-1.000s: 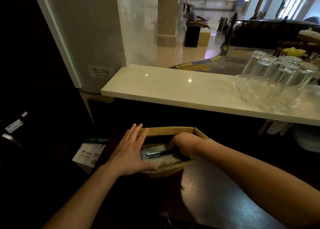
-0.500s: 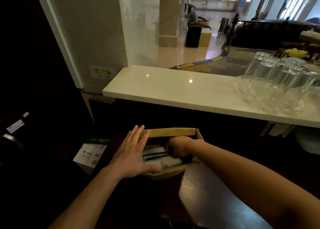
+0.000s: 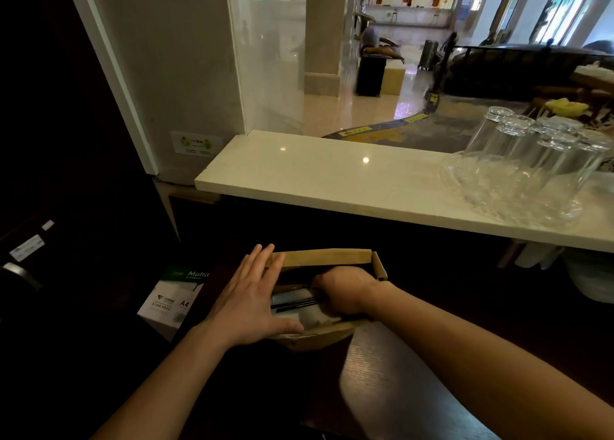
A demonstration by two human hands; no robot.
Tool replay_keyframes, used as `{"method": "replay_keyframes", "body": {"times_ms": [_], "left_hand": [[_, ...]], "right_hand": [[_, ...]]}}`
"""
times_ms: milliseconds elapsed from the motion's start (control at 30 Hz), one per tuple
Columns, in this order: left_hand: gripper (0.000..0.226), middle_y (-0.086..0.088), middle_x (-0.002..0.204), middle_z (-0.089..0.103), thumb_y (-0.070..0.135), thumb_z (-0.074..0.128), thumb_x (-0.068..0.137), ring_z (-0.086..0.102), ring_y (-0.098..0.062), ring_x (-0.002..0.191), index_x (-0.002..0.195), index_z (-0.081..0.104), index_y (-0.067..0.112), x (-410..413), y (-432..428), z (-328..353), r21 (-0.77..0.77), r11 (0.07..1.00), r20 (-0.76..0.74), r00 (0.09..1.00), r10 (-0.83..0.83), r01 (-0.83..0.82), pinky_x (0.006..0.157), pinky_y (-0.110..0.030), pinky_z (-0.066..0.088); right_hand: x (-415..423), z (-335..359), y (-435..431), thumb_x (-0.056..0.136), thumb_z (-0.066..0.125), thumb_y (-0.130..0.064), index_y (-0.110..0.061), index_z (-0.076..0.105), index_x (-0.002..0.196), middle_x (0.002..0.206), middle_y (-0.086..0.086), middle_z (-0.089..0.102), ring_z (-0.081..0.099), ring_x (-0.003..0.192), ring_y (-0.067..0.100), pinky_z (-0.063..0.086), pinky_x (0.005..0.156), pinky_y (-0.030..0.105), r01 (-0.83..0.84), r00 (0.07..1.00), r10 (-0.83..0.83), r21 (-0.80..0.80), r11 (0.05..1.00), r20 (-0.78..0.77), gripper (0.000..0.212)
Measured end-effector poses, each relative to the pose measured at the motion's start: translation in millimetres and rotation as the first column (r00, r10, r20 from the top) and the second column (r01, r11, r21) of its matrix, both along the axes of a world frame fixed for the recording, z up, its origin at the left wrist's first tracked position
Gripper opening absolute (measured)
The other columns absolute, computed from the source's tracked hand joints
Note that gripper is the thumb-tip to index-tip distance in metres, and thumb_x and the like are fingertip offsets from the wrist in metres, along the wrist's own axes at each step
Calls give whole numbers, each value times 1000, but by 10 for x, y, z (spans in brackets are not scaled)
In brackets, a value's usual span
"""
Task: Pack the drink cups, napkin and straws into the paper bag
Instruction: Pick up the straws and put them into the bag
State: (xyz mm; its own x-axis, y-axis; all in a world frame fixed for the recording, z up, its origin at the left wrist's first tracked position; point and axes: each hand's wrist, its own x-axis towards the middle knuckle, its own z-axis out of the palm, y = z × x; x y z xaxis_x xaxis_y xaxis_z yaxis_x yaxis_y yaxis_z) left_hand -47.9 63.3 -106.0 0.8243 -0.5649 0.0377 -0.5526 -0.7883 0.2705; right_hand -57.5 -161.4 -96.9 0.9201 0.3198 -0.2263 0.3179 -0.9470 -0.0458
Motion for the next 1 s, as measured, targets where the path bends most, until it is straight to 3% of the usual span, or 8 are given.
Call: {"method": "replay_keyframes", "body": {"times_ms": [167, 467, 700, 1000], "left_hand": [[130, 12, 157, -30, 100, 40, 55, -36, -8, 139, 150, -19, 34, 18, -1, -6, 6, 1000, -2, 1000, -3, 3, 118, -39, -7], [129, 11, 160, -26, 102, 34, 53, -35, -6, 139, 151, -15, 35, 46, -43, -8, -24, 998, -22, 998, 56, -56, 117, -37, -9], [122, 9, 162, -20, 100, 28, 58, -31, -8, 142, 153, -11, 35, 63, -65, 1, -38, 996, -12, 997, 81, -81, 116, -37, -7], [97, 10, 163, 1, 83, 41, 72, -11, -10, 147, 153, 13, 37, 24, -99, 40, -197, 977, -20, 997, 73, -76, 118, -40, 12]], "right_hand": [[-97, 54, 0, 87, 61, -24, -25, 62, 117, 106, 2, 66, 64, 96, 24, 57, 75, 43, -61, 996, 59, 20, 998, 73, 30], [-319, 287, -82, 89, 57, -32, -26, 59, 116, 105, 0, 62, 61, 98, 22, 55, 74, 43, -34, 984, 5, 162, 986, 177, 28], [-550, 481, -211, 94, 49, -38, -29, 59, 123, 111, -5, 64, 58, 106, 16, 52, 81, 36, -102, 937, 9, 250, 963, 349, 32], [-680, 548, -398, 93, 57, -32, -25, 64, 122, 115, -7, 61, 55, 109, 12, 51, 86, 31, -71, 913, -106, 410, 909, 393, 30]]}}
